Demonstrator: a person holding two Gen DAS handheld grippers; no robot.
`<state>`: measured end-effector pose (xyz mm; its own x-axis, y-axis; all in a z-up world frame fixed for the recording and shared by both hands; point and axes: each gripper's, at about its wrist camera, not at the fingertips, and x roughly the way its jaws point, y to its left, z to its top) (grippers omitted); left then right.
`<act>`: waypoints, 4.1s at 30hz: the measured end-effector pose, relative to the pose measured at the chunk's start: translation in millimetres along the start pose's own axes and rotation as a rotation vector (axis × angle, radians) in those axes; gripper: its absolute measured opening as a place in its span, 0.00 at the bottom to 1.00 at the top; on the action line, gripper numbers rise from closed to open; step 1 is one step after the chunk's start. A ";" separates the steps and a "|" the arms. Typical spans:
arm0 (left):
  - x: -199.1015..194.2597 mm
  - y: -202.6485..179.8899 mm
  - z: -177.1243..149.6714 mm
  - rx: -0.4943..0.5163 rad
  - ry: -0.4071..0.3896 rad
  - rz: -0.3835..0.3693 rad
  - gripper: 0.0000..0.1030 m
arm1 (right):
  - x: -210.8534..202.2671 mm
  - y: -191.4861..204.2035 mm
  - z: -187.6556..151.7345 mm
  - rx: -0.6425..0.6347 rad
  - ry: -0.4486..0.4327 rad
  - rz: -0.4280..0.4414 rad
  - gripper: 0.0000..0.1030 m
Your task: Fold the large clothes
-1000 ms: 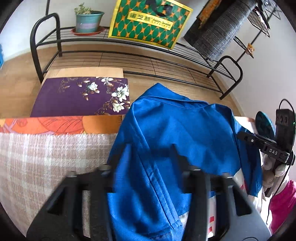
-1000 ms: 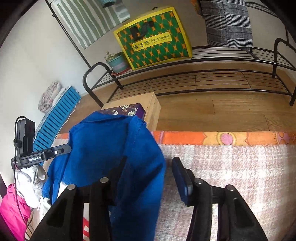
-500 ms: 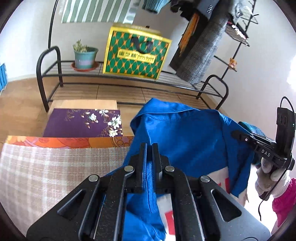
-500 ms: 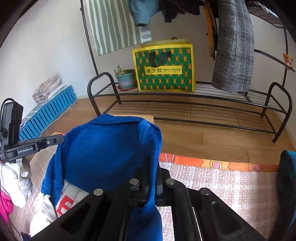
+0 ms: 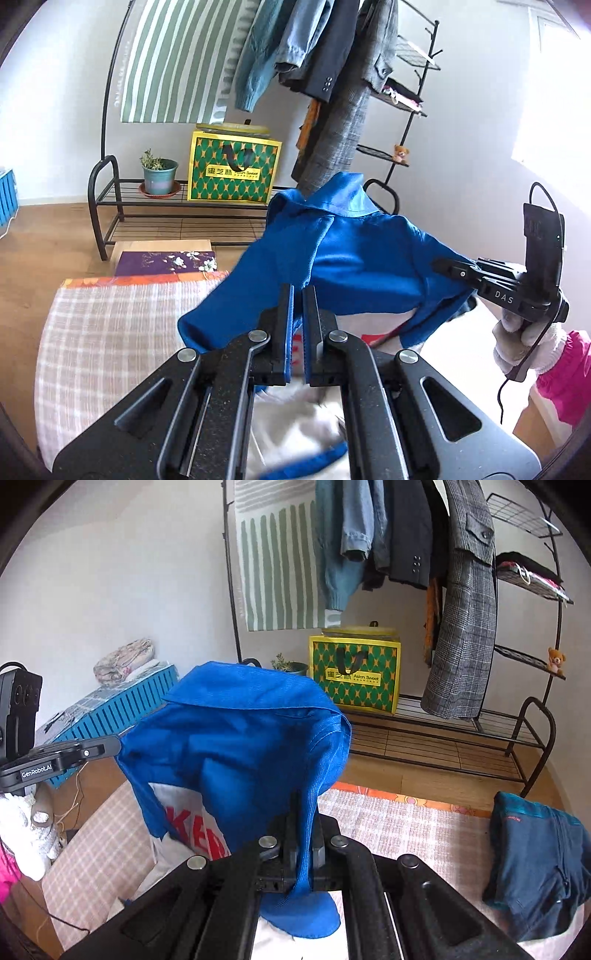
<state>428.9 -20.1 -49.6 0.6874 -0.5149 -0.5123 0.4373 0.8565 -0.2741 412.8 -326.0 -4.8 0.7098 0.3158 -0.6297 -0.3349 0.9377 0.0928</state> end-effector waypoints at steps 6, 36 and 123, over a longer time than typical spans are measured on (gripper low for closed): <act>-77.9 -29.7 -59.6 -0.022 -0.025 -0.049 0.01 | -65.4 40.4 -47.2 -0.055 -0.003 0.004 0.00; -73.9 92.3 -227.4 -0.640 0.306 -0.155 0.59 | -107.5 10.2 -244.8 0.503 0.223 0.231 0.65; -97.1 35.7 -258.0 -0.522 0.331 -0.142 0.40 | -19.9 145.0 -244.0 0.374 0.370 0.492 0.28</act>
<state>228.1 69.6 -219.6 0.3912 -0.6581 -0.6433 0.1136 0.7282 -0.6759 198.9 -231.6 -167.0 0.2531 0.7064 -0.6610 -0.2804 0.7075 0.6487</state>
